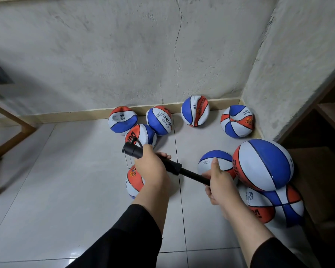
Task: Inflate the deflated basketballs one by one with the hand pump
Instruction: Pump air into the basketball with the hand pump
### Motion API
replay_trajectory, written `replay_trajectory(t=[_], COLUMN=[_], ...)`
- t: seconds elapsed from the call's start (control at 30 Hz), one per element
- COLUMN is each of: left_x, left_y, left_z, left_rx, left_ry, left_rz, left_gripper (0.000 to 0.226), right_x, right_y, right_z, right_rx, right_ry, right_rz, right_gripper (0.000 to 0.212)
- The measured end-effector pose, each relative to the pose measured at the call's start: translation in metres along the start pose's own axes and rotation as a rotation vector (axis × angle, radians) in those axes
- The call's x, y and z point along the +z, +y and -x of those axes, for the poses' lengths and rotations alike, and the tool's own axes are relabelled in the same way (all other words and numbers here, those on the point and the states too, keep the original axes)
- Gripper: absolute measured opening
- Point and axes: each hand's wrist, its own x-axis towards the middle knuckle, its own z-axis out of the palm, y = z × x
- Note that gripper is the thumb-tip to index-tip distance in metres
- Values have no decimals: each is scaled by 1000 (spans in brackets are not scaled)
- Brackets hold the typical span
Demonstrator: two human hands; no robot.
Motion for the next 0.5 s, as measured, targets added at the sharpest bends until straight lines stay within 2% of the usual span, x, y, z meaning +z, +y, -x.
replay_trajectory(t=[0.23,0.4,0.5], left_x=[9,6,3], left_y=[-10,-12,-2], left_z=[18,12,-4], left_rx=[-22,-38,-80], left_ry=[-66,-134,-186], left_rz=[24,-69,-145], left_gripper=[16,18,17], right_x=[27,29,25], right_y=[-21,-34,-39], right_z=[9,17,19], right_rx=[-96,-130,-189], right_ry=[-51,-113,-209], right_rz=[139,155,147], right_gripper=[76,70,56])
